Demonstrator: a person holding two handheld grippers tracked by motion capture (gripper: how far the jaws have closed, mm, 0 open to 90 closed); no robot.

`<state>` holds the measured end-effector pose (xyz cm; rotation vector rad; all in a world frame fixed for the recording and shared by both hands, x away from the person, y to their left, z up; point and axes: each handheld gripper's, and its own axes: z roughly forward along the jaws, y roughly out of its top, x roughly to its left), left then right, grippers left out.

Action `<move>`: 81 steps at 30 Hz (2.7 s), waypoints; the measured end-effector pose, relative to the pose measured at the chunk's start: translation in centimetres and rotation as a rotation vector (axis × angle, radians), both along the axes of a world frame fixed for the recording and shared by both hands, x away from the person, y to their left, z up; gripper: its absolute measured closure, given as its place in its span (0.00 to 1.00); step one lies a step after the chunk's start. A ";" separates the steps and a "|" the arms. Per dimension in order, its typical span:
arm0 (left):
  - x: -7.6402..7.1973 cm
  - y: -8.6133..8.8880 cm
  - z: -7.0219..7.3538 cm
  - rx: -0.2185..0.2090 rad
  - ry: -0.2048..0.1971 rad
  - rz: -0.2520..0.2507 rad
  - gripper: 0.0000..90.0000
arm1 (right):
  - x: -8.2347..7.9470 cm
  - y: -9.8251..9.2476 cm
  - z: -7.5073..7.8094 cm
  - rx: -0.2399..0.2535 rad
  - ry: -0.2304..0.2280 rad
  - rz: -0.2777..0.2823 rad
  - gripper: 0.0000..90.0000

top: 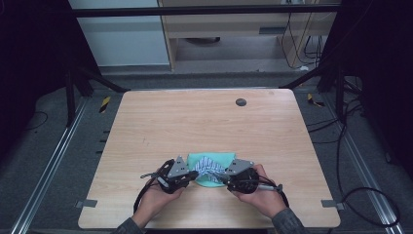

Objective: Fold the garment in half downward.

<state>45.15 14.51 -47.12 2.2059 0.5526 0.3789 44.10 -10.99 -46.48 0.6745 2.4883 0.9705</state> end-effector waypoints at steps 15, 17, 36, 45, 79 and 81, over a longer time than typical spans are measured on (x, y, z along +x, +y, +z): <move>-0.1 0.0 0.1 0.019 -0.008 -0.018 0.96 | 0.6 0.9 0.1 -0.015 0.024 0.024 0.67; -0.2 0.1 -0.1 0.022 -0.003 -0.020 0.96 | 0.3 0.9 -0.2 -0.027 0.028 0.033 0.75; -1.3 0.6 -1.6 0.058 0.051 -0.053 0.97 | -0.9 0.7 -1.7 -0.077 0.050 0.100 0.96; -1.8 0.5 -1.8 0.050 0.063 -0.054 0.97 | -1.3 0.7 -1.8 -0.093 0.048 0.102 0.96; -2.5 1.7 0.0 -0.022 0.099 0.061 0.25 | -1.8 -3.8 -0.6 0.002 0.063 -0.052 0.29; -2.0 1.9 0.0 -0.022 0.116 0.083 0.18 | -1.3 -4.2 -0.4 0.019 0.097 -0.096 0.22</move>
